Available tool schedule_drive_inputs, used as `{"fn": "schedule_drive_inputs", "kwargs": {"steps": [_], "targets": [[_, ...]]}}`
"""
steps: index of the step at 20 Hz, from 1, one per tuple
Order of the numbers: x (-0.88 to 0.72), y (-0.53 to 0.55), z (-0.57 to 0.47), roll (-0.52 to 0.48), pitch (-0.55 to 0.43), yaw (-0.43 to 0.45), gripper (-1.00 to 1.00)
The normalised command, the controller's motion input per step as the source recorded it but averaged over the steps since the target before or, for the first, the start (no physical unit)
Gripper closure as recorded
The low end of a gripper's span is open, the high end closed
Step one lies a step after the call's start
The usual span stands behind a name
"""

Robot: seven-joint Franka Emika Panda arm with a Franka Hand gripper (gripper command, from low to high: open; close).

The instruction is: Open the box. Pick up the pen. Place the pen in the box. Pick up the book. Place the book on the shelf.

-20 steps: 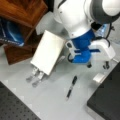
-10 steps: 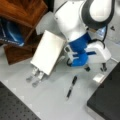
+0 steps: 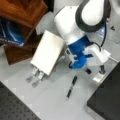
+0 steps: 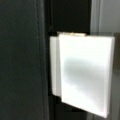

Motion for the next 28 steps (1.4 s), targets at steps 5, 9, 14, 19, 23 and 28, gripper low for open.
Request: {"fn": "schedule_drive_inputs", "kwargs": {"steps": [5,9,14,19,23,28], "targets": [[0.06,0.01,-0.18,0.211,-0.107,-0.044,-1.0],[0.04,0.02,-0.13,0.17,-0.107,-0.02,-1.0],[0.04,0.03,-0.08,0.163,-0.081,-0.024,-1.0],[0.02,0.05,-0.07,0.16,-0.064,-0.035,-1.0],[0.03,0.06,-0.07,0.156,-0.067,-0.054,1.0],[0.02,0.04,-0.07,0.15,-0.06,-0.051,1.0]]}}
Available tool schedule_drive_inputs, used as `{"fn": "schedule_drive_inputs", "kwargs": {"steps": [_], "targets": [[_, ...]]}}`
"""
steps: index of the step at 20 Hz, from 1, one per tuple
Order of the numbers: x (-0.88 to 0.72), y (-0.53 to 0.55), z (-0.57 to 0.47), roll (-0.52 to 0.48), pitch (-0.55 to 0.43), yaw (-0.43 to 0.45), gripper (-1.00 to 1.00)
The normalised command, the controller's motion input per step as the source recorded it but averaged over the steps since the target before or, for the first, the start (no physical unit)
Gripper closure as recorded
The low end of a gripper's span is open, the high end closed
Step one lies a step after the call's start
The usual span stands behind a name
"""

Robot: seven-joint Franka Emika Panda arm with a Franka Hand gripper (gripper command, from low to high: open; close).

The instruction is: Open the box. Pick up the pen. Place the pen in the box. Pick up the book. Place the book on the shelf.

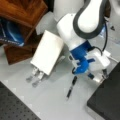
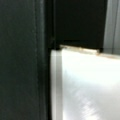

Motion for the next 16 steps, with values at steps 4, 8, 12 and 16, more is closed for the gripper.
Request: {"fn": "schedule_drive_inputs", "kwargs": {"steps": [4,8,12,16], "targets": [[0.01,0.05,-0.07,0.149,-0.069,-0.055,1.0],[0.01,0.08,-0.07,0.138,-0.077,-0.058,1.0],[0.01,0.14,-0.05,0.128,-0.076,-0.043,1.0],[-0.01,0.2,-0.06,0.109,-0.055,-0.035,1.0]]}}
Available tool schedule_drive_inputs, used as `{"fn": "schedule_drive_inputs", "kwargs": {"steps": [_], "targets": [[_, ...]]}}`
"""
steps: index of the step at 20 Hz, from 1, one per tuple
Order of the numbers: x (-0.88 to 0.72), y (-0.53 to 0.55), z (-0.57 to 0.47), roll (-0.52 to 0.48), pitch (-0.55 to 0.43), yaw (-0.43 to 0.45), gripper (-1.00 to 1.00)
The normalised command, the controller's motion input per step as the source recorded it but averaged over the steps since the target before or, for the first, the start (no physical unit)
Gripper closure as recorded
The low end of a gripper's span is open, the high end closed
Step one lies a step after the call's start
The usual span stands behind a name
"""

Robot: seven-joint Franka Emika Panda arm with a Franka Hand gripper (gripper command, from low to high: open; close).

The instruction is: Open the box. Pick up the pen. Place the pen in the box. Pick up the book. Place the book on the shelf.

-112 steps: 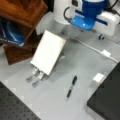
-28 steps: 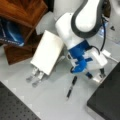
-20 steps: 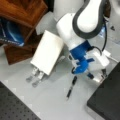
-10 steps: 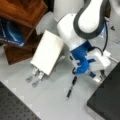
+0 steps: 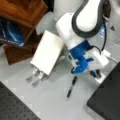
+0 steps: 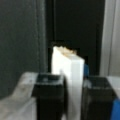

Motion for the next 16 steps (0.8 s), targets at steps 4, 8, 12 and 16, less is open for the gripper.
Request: {"fn": "schedule_drive_inputs", "kwargs": {"steps": [4,8,12,16], "targets": [[-0.01,0.19,-0.1,0.085,-0.023,-0.049,1.0],[0.01,0.2,-0.06,0.072,0.002,-0.058,1.0],[-0.01,0.21,0.03,0.046,0.021,-0.037,1.0],[-0.03,0.23,0.16,0.003,0.029,0.014,1.0]]}}
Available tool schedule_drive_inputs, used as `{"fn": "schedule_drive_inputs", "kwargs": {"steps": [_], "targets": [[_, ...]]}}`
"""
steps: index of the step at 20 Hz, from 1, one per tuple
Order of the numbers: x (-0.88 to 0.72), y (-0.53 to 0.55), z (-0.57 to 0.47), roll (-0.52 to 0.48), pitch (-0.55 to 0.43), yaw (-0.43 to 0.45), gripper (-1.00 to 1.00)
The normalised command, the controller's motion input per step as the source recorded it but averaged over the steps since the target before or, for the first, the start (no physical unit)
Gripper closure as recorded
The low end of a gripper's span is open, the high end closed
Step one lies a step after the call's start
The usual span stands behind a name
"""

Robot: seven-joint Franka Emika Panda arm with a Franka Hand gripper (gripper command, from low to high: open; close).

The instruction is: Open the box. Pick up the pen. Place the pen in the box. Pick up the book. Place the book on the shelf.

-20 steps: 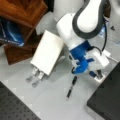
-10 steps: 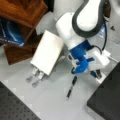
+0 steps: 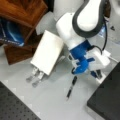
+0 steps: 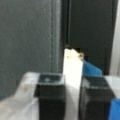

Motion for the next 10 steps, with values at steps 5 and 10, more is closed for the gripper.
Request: {"fn": "schedule_drive_inputs", "kwargs": {"steps": [5,10], "targets": [[0.0,0.25,0.39,-0.049,0.024,0.092,1.0],[0.02,0.36,0.45,-0.154,0.045,0.181,1.0]]}}
